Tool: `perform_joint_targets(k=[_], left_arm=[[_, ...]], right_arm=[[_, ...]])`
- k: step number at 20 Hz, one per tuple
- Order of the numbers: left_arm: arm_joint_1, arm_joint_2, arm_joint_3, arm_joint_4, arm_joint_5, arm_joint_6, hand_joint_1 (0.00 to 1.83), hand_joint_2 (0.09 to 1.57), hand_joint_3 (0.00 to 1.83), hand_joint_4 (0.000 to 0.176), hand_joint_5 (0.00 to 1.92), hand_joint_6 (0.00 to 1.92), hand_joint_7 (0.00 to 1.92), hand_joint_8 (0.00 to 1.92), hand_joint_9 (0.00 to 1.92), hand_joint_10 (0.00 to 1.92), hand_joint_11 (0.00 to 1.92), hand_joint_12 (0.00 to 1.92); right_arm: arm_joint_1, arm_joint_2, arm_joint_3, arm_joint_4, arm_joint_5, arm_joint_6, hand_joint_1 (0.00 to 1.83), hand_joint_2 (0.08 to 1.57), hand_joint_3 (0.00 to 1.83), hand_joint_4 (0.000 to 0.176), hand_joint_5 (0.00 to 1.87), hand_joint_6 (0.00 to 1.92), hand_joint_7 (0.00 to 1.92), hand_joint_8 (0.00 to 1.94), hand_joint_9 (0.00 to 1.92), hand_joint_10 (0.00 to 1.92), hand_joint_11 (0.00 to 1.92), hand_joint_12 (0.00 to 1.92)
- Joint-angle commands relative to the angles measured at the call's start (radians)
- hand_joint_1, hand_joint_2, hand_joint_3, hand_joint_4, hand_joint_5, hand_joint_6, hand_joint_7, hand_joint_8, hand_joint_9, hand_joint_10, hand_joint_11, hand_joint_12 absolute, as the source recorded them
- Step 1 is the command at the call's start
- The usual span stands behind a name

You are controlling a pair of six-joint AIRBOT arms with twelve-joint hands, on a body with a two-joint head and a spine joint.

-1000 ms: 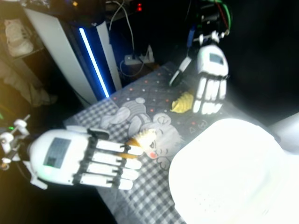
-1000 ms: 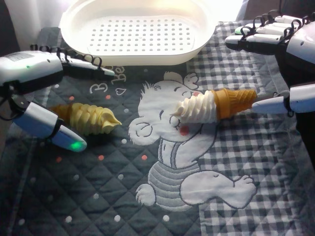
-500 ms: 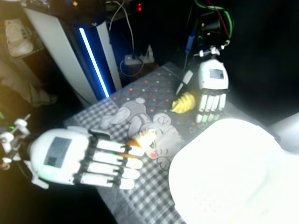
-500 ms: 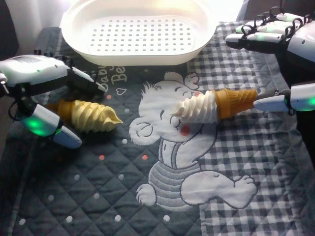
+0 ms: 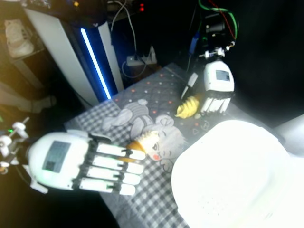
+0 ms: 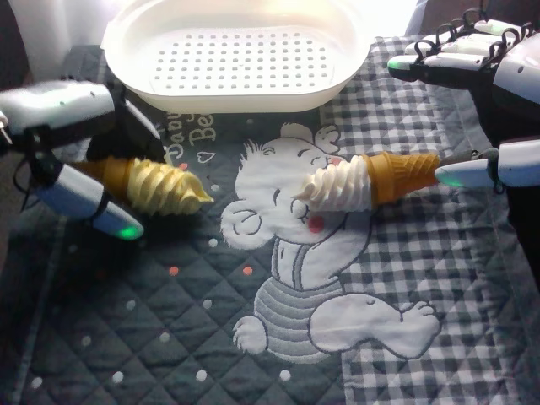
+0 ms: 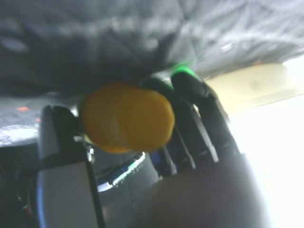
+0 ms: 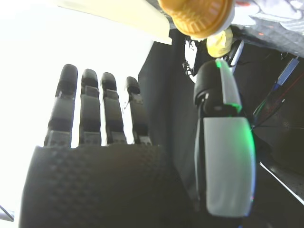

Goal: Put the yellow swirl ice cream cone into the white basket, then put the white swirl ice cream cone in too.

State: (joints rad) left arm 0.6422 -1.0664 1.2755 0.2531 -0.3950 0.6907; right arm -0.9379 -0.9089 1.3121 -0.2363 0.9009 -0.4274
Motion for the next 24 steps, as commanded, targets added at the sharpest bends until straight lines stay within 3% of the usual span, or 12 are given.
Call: perform_joint_targets(k=[1, 5, 8, 12, 13, 14, 16, 17, 19, 21, 22, 24], left_arm=[[-0.039, 0.015, 0.003, -0.034, -0.180, -0.006, 1.28, 1.07, 0.00, 0.000, 1.22, 0.34, 1.01, 1.17, 0.87, 1.31, 0.62, 1.64], [-0.141, 0.022, 0.023, -0.055, -0.283, -0.005, 1.26, 1.06, 0.00, 0.000, 1.09, 0.71, 1.09, 0.92, 0.87, 0.92, 0.56, 1.53], [-0.236, -0.031, 0.100, -0.071, -0.257, 0.009, 1.28, 1.08, 0.00, 0.000, 1.16, 0.44, 1.02, 1.18, 0.89, 1.26, 0.73, 1.66], [-0.309, -0.116, 0.220, -0.084, -0.152, 0.011, 1.26, 1.04, 0.00, 0.000, 1.17, 0.59, 1.12, 0.86, 0.88, 0.90, 0.56, 1.53], [-0.329, -0.157, 0.268, -0.084, -0.095, 0.013, 1.25, 1.05, 0.00, 0.022, 1.13, 0.70, 1.14, 0.77, 0.89, 0.74, 0.43, 1.51], [-0.337, -0.193, 0.316, -0.084, -0.044, 0.013, 1.25, 1.05, 0.00, 0.000, 1.11, 0.84, 1.13, 0.66, 0.88, 0.44, 0.19, 1.46], [-0.338, -0.267, 0.403, -0.084, 0.041, 0.013, 1.25, 1.06, 0.00, 0.016, 1.09, 0.87, 1.13, 0.69, 1.02, 0.21, 0.42, 1.30], [-0.331, -0.303, 0.443, -0.084, 0.082, 0.013, 1.26, 1.05, 0.00, 0.000, 1.03, 0.88, 1.21, 0.64, 1.13, 0.20, 0.67, 1.18], [-0.323, -0.352, 0.497, -0.083, 0.143, 0.013, 1.26, 1.04, 0.00, 0.000, 1.14, 0.58, 1.16, 0.83, 1.23, 0.28, 0.82, 1.31], [-0.310, -0.391, 0.534, -0.073, 0.180, 0.014, 1.16, 1.05, 0.00, 0.000, 1.11, 0.74, 1.06, 0.25, 1.05, 0.42, 0.68, 1.37], [-0.302, -0.395, 0.537, -0.073, 0.183, 0.014, 1.08, 0.99, 0.00, 0.000, 0.92, 0.27, 1.00, 0.10, 0.94, 0.36, 0.55, 1.31], [-0.296, -0.391, 0.530, -0.072, 0.185, 0.014, 0.98, 0.94, 0.00, 0.000, 0.82, 0.02, 0.95, 0.01, 0.89, 0.24, 0.49, 1.22]], right_arm=[[0.012, -0.001, 0.008, 0.042, 0.111, 0.001, 0.73, 1.06, 0.00, 0.031, 0.25, 0.01, 0.23, 0.01, 0.22, 0.01, 0.04, 0.53], [0.012, -0.007, 0.012, 0.042, 0.111, 0.001, 0.74, 1.07, 0.00, 0.021, 0.25, 0.00, 0.22, 0.00, 0.21, 0.00, 0.04, 0.49], [0.012, -0.020, 0.023, 0.043, 0.111, 0.001, 0.72, 1.07, 0.00, 0.008, 0.26, 0.00, 0.25, 0.00, 0.25, 0.00, 0.17, 0.29], [0.012, -0.031, 0.030, 0.043, 0.112, 0.001, 0.75, 1.07, 0.00, 0.011, 0.26, 0.00, 0.23, 0.00, 0.24, 0.00, 0.18, 0.27], [0.013, -0.033, 0.032, 0.043, 0.114, 0.001, 0.75, 1.07, 0.00, 0.006, 0.27, 0.00, 0.24, 0.00, 0.25, 0.01, 0.19, 0.27], [0.014, -0.034, 0.033, 0.043, 0.115, 0.001, 0.74, 1.07, 0.00, 0.007, 0.27, 0.00, 0.24, 0.00, 0.24, 0.00, 0.18, 0.27], [0.016, -0.039, 0.036, 0.043, 0.119, 0.001, 0.73, 1.07, 0.00, 0.008, 0.27, 0.00, 0.26, 0.01, 0.27, 0.01, 0.20, 0.28], [0.018, -0.042, 0.038, 0.043, 0.121, 0.001, 0.74, 1.07, 0.00, 0.000, 0.28, 0.00, 0.27, 0.01, 0.27, 0.01, 0.20, 0.28], [0.020, -0.053, 0.044, 0.043, 0.124, 0.001, 0.78, 1.07, 0.00, 0.000, 0.30, 0.00, 0.31, 0.00, 0.30, 0.00, 0.23, 0.25], [0.022, -0.060, 0.048, 0.041, 0.127, 0.001, 0.78, 1.07, 0.00, 0.000, 0.31, 0.00, 0.31, 0.00, 0.31, 0.00, 0.27, 0.18], [0.024, -0.061, 0.047, 0.039, 0.130, 0.001, 0.81, 1.06, 0.00, 0.000, 0.31, 0.00, 0.31, 0.00, 0.32, 0.00, 0.28, 0.18], [0.025, -0.061, 0.047, 0.039, 0.132, 0.007, 0.84, 1.05, 0.00, 0.000, 0.32, 0.00, 0.32, 0.00, 0.29, 0.00, 0.24, 0.17]])
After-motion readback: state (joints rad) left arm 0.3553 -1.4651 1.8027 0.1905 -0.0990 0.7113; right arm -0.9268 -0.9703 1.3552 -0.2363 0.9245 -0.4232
